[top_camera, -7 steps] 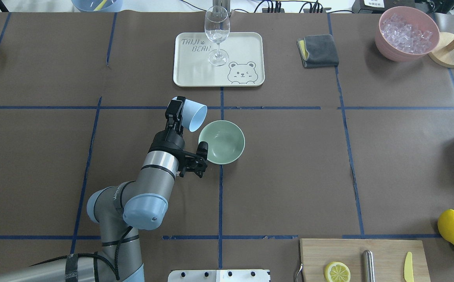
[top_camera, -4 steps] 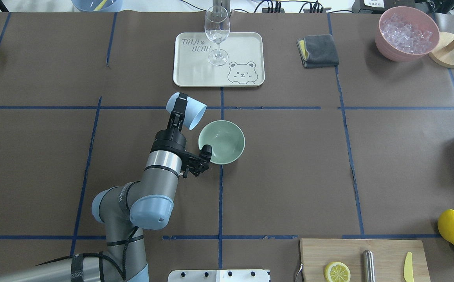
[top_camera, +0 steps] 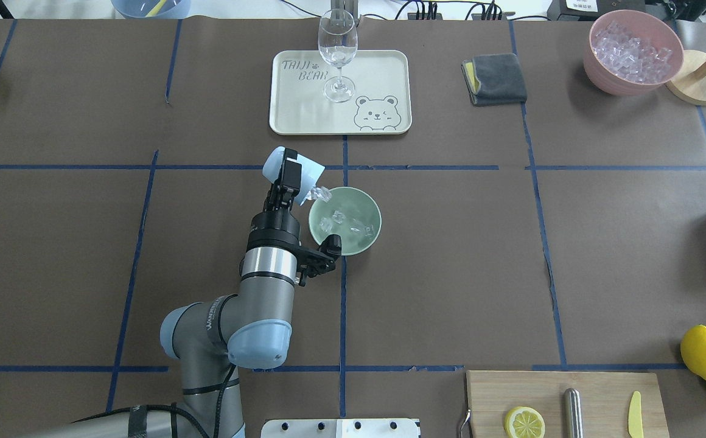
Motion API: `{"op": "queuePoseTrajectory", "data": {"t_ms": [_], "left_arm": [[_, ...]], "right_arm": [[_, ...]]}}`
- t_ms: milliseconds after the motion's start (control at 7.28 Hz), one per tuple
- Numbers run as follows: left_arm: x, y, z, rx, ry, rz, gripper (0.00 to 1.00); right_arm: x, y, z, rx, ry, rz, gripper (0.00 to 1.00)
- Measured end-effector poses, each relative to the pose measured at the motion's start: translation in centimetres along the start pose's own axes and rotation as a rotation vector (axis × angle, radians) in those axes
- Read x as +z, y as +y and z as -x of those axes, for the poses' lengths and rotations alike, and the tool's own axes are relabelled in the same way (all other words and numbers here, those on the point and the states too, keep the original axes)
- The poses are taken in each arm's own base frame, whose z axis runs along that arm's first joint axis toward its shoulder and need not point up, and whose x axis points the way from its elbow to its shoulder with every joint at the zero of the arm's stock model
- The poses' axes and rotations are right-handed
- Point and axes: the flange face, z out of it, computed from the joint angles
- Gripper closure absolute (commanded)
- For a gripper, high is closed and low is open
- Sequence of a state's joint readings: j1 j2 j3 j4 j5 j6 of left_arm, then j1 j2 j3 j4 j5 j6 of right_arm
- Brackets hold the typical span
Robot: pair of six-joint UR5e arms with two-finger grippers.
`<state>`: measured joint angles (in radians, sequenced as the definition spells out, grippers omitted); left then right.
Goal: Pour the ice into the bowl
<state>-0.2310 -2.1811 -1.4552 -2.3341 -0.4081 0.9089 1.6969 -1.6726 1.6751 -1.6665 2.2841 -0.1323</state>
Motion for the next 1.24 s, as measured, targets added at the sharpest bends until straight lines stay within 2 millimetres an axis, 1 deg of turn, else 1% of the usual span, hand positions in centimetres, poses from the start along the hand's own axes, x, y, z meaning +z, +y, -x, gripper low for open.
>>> {"op": "queuePoseTrajectory", "data": {"t_ms": [137, 275, 687, 824, 961, 1099, 1236], "left_arm": [[-0.6, -1.1, 0.4, 0.013, 0.005, -0.004, 1.00], [-1.1, -1.7, 0.5, 0.023, 0.010, -0.009, 1.00], [-1.4, -2.0, 0.2, 0.028, 0.014, -0.013, 1.00], [-1.4, -1.9, 0.2, 0.016, 0.012, -0.016, 1.00], [-1.4, -1.5, 0.6, -0.027, -0.001, -0.025, 1.00], [-1.2, -0.6, 1.6, -0.107, -0.024, -0.047, 1.00], [-0.6, 0.5, 2.8, -0.204, -0.041, -0.089, 1.00]], "right_arm": [[0.0, 0.3, -0.3, 0.007, 0.000, -0.001, 0.00], [0.0, 0.5, -0.5, 0.013, -0.001, 0.000, 0.00], [0.2, 0.7, -0.7, 0.019, -0.002, 0.004, 0.00], [0.2, 0.8, -0.8, 0.020, -0.002, 0.005, 0.00], [0.3, 0.8, -0.9, 0.021, -0.002, 0.006, 0.00], [0.4, 0.8, -0.9, 0.021, -0.003, 0.006, 0.00], [0.4, 0.8, -0.9, 0.019, -0.003, 0.005, 0.00]]}}
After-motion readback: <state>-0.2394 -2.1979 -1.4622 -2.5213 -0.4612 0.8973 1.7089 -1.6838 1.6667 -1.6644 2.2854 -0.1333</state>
